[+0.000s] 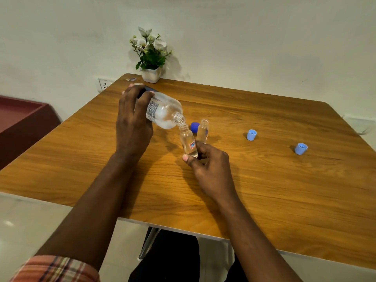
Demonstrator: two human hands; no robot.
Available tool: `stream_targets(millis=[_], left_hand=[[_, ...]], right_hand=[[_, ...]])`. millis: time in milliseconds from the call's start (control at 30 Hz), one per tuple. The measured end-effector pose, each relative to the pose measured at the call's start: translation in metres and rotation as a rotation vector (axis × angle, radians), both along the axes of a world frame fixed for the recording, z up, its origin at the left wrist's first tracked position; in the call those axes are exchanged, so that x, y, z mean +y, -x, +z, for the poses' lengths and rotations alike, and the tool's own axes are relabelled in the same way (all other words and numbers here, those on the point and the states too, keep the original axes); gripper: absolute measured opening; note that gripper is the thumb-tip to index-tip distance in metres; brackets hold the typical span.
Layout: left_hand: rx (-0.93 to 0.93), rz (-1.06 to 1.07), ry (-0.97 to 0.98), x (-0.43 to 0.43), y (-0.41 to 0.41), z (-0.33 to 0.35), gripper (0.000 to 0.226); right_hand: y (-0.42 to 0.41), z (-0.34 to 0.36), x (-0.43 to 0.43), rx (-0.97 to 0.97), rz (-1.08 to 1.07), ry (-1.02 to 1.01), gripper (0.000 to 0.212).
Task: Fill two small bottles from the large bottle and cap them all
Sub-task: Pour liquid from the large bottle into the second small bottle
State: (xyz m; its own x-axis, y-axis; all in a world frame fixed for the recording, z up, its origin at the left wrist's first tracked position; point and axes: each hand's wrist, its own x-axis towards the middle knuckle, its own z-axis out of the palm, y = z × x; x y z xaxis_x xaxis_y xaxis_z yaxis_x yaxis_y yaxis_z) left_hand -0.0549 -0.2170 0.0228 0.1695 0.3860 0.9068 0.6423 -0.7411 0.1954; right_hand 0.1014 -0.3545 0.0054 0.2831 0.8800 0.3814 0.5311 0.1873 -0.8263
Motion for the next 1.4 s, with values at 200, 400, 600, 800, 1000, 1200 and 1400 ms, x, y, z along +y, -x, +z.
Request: stream_targets(millis=[200,400,600,800,1000,1200,1400], left_hand=[[-0.003,-0.006,-0.004,-0.002,0.000,0.002,0.051],[-0.004,-0.007,0.004,-0.001,0.000,0.002,0.054],[-0.002,-0.004,0.006,-0.001,0.000,0.001,0.055],[0.004,-0.002,0.025,-0.001,0.000,0.000,0.057],[0.029,-0.007,0.041,-0.001,0.000,-0.002,0.061],[0.070,0.001,0.120,-0.003,-0.001,-0.006,0.066],[0.073,-0.025,0.233,-0.011,-0.007,-0.007,0.070]], right_hand=[[0.000,0.000,0.000,0.000,0.006,0.005,0.019],[-0.001,0.000,0.000,-0.009,0.010,0.004,0.019],[-0.002,0.000,0.001,-0.009,0.007,0.005,0.019],[-0.002,-0.001,0.001,-0.005,0.010,-0.001,0.020],[-0.002,0.000,0.002,0.029,0.011,-0.019,0.022],[-0.002,0.000,0.002,0.051,0.002,-0.047,0.025],[-0.004,0.001,0.004,0.062,-0.028,-0.067,0.034]])
